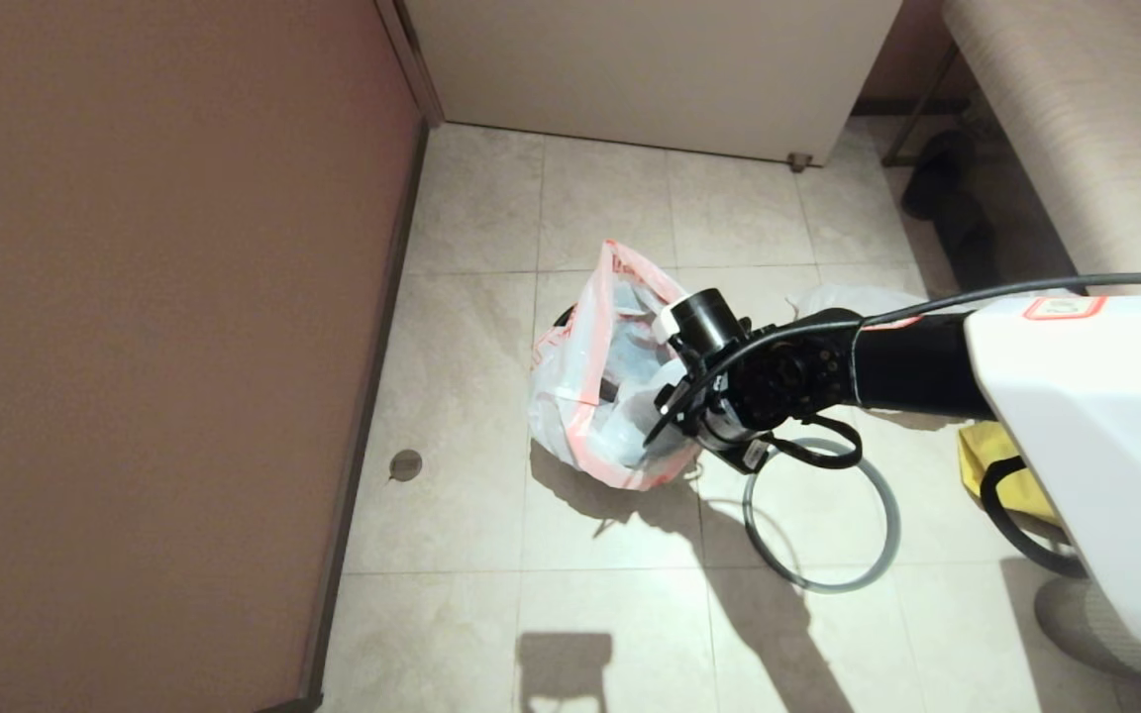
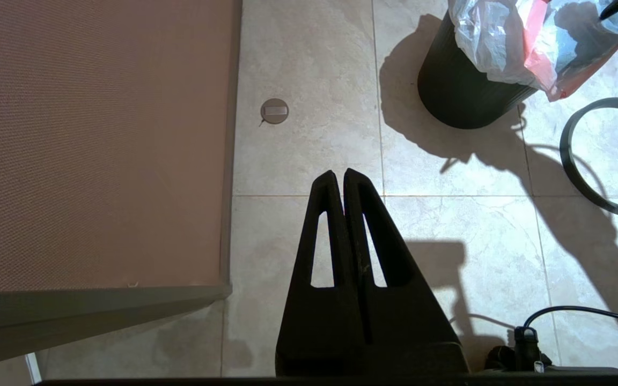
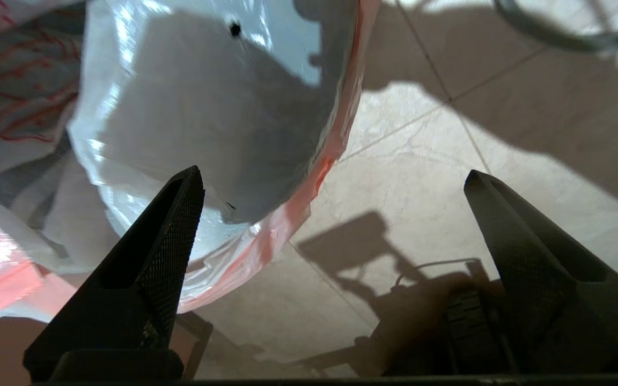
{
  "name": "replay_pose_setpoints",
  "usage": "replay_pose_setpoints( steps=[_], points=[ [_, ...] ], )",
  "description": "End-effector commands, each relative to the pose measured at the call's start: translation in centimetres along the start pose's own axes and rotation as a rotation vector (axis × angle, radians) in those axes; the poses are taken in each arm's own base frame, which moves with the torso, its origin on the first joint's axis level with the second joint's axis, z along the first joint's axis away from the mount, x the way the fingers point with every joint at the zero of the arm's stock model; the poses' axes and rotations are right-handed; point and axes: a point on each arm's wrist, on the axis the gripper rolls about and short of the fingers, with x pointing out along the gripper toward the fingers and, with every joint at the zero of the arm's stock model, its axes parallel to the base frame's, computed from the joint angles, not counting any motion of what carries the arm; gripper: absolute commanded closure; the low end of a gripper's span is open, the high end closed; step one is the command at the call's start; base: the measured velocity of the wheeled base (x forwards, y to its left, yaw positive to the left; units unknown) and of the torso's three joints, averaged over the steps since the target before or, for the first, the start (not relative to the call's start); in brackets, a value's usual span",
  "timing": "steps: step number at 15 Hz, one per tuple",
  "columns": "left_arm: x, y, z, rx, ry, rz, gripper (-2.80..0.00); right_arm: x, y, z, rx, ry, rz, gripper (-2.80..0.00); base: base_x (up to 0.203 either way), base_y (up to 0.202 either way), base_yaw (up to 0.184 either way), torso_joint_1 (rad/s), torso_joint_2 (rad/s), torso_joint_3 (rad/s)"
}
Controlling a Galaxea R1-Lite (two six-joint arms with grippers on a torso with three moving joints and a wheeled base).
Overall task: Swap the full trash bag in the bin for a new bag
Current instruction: Put the new garbage bag on the trash can
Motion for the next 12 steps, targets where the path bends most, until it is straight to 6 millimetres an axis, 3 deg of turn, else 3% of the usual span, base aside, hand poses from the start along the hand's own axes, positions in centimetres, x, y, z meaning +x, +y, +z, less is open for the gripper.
replay_pose_setpoints(
  steps=[1, 8, 9, 12],
  points=[
    [0.0, 0.0, 0.0, -0.001, 0.001, 0.001, 0.00, 2.3, 0.3, -2.3, 0.002, 0.053, 0.024, -2.80, 0.000, 0.000, 0.000, 0.000, 0.00, 0.000],
    [0.0, 0.0, 0.0, -0.001, 0.001, 0.001, 0.00, 6.3, 1.3, -4.0, -0.017, 0.010, 0.175, -2.80, 0.000, 0.000, 0.000, 0.000, 0.00, 0.000],
    [0.0, 0.0, 0.0, -0.001, 0.001, 0.001, 0.00, 6.6, 1.3, -3.9, -0.022, 0.001, 0.180, 0.00, 0.000, 0.000, 0.000, 0.000, 0.00, 0.000],
    [0.0, 0.0, 0.0, -0.001, 0.001, 0.001, 0.00, 6.8, 1.5, -4.2, -0.077, -0.085, 0.158, 0.00, 0.000, 0.000, 0.000, 0.000, 0.00, 0.000]
  ],
)
